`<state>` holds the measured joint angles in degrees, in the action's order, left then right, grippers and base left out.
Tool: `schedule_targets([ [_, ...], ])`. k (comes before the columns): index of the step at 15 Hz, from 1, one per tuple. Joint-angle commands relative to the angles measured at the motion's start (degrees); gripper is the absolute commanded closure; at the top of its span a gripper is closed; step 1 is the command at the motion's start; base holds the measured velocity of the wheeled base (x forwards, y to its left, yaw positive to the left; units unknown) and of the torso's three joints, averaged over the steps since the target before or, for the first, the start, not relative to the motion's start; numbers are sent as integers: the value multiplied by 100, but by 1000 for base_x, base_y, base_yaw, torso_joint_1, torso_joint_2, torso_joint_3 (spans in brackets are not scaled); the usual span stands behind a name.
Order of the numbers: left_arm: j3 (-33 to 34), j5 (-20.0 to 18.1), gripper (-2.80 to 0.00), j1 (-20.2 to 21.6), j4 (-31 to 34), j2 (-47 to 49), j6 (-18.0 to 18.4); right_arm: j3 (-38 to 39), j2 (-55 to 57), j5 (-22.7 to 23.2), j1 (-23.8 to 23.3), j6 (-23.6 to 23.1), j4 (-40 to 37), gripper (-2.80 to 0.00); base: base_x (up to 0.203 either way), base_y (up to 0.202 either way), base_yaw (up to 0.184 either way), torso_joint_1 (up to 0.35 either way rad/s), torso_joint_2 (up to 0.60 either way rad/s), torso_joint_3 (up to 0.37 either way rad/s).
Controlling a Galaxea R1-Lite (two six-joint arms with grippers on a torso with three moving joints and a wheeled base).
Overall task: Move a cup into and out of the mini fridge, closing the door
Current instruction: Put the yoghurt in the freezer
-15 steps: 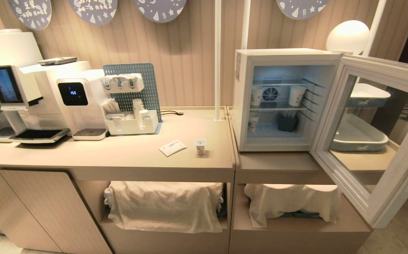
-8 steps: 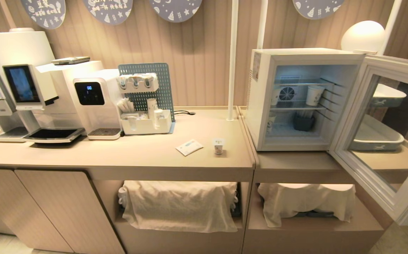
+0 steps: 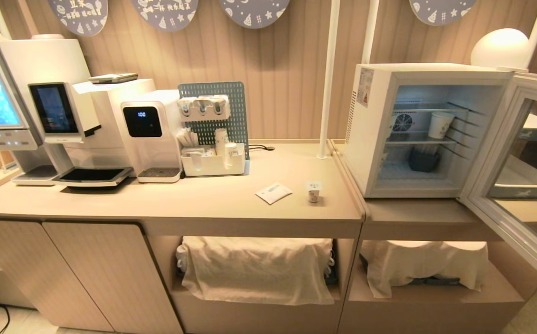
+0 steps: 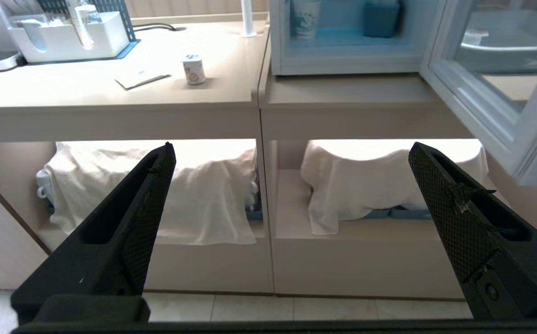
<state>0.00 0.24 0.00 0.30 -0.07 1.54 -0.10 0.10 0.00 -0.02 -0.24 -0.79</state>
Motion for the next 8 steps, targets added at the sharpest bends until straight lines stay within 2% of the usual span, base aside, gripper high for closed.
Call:
schedule_targets([
  [1, 0, 5, 0, 0, 5, 7, 5, 1, 8, 0, 2, -2, 0, -280, 1, 59, -3, 2, -1, 2],
  [4, 0, 11, 0, 0, 13, 7, 5, 1, 3, 0, 2, -2, 0, -280, 27, 2, -1, 2, 1, 1],
  [8, 0, 11, 0, 0, 13, 7, 12, 1, 6, 0, 2, -2, 0, -280, 178, 1, 0, 1, 4, 2],
])
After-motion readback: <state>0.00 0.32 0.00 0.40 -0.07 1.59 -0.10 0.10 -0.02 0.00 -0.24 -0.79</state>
